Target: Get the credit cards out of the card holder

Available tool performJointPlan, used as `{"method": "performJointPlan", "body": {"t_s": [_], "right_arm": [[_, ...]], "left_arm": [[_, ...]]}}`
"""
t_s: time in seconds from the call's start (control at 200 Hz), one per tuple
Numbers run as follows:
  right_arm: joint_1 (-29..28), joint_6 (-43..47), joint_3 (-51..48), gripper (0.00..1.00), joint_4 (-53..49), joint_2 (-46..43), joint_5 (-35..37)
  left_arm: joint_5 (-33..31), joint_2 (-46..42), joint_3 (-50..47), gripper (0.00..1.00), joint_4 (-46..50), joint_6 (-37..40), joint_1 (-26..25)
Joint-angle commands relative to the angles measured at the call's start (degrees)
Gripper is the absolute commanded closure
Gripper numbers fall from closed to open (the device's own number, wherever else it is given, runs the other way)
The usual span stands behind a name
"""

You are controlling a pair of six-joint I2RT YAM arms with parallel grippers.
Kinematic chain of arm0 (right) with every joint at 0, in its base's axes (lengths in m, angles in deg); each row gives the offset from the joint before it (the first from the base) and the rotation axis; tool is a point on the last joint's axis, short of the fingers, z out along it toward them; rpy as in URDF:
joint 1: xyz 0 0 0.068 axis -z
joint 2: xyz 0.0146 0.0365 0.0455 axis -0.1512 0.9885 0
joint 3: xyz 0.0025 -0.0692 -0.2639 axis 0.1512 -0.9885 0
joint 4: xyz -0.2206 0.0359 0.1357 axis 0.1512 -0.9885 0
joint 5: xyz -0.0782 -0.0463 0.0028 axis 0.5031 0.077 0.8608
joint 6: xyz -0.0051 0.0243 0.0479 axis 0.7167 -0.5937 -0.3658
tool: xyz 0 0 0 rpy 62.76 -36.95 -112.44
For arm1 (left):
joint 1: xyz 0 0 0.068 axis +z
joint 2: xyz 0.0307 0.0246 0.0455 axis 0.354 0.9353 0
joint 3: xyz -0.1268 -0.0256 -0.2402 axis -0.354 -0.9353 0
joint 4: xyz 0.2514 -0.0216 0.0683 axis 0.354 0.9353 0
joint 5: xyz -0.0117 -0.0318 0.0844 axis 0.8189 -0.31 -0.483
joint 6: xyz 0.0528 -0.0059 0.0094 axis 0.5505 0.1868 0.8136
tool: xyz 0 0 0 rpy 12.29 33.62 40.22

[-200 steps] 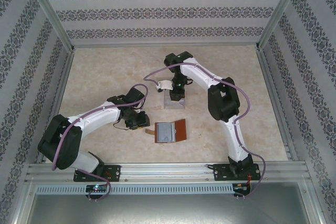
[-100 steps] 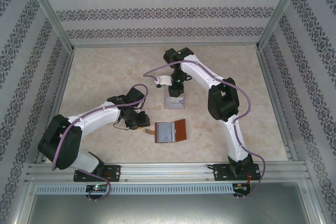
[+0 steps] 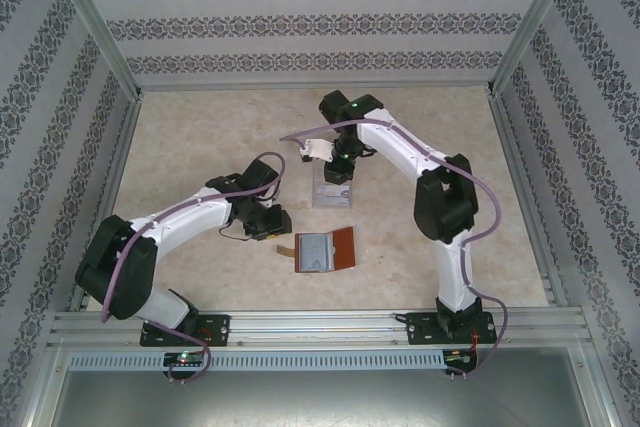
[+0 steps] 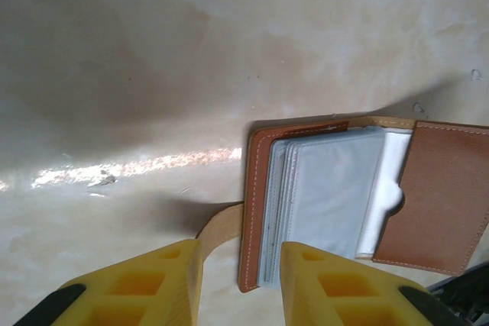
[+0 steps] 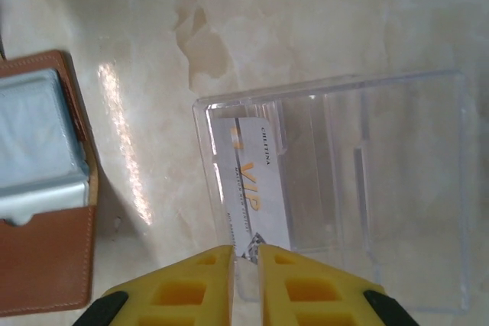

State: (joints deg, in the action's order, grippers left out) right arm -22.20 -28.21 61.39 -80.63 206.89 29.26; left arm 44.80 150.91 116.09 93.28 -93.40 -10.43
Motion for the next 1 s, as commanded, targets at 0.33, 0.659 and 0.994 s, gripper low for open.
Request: {"method": "performJointPlan", "body": {"t_s": [0.33, 0.659, 0.994], "right_arm": [[-1.0, -40.0, -24.3, 0.81, 23.4, -18.7, 4.5], [-4.3, -64.4, -38.7, 0.82, 31.0, -28.1, 4.3], [-8.0, -80.8, -48.7, 0.82, 35.8, -33.8, -2.4]], "left_arm": [[1.8, 6.5, 5.7, 0.66, -0.2, 2.1, -2.8], [2.5, 10.0, 6.9, 0.66, -1.7, 1.8, -5.2], [2.6, 12.3, 6.6, 0.66, -2.7, 1.6, -7.4]]}}
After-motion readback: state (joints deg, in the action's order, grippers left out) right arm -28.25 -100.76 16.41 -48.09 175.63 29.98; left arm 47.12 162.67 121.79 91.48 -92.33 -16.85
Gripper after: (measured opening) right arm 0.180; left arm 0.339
